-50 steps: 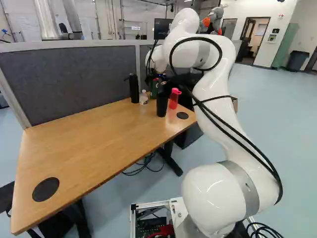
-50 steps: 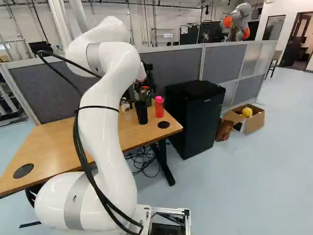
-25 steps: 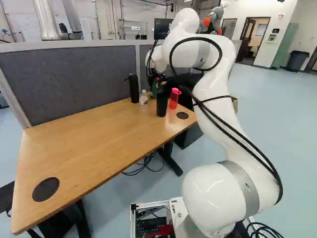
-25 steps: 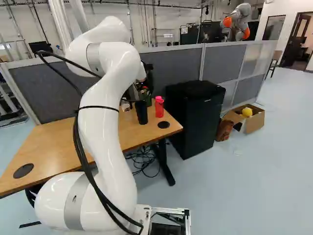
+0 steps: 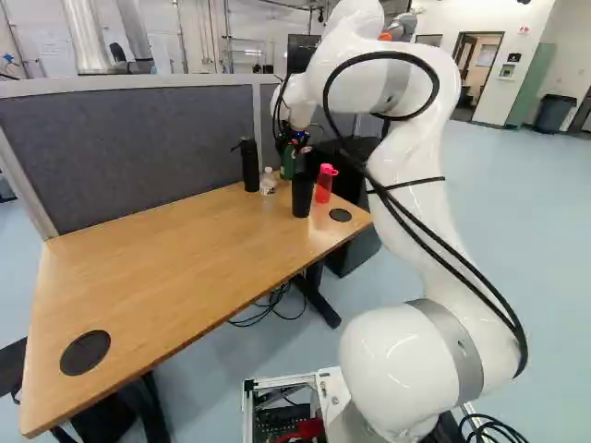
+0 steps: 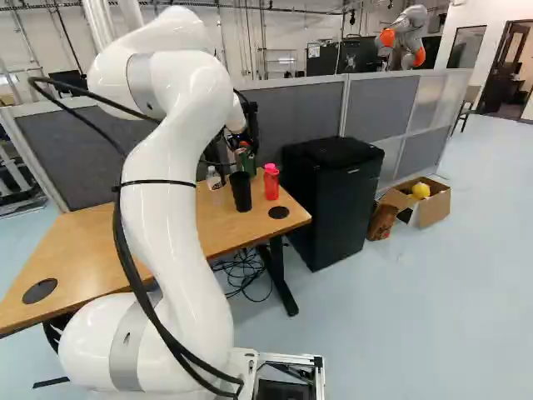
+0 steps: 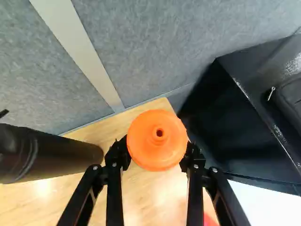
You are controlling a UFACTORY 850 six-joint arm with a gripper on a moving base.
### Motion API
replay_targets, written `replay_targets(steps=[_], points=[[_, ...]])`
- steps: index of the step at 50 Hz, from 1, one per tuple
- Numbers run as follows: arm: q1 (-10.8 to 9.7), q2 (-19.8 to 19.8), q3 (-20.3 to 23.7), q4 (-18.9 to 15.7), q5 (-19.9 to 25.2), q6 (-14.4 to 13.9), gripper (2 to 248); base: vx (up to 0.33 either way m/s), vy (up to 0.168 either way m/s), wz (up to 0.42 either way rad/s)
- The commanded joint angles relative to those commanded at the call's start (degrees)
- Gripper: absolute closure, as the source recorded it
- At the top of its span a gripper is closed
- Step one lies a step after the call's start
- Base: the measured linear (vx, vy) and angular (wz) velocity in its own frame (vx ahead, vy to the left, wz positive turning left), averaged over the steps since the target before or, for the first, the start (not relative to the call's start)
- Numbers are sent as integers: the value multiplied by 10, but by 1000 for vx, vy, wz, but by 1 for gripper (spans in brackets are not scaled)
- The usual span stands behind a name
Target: Pick up the green bottle from the table
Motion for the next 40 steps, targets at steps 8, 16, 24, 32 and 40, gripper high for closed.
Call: replay_targets(steps=[8, 16, 24, 32, 40], points=[[1, 30, 29, 0, 26, 0, 129, 0, 0, 0], [2, 59, 57, 0, 43, 0, 129, 0, 0, 0], [4, 89, 84, 0, 54, 0, 129, 0, 0, 0], [5, 119, 111, 0, 63, 0, 129, 0, 0, 0], [6, 148, 137, 0, 73, 0, 129, 0, 0, 0]])
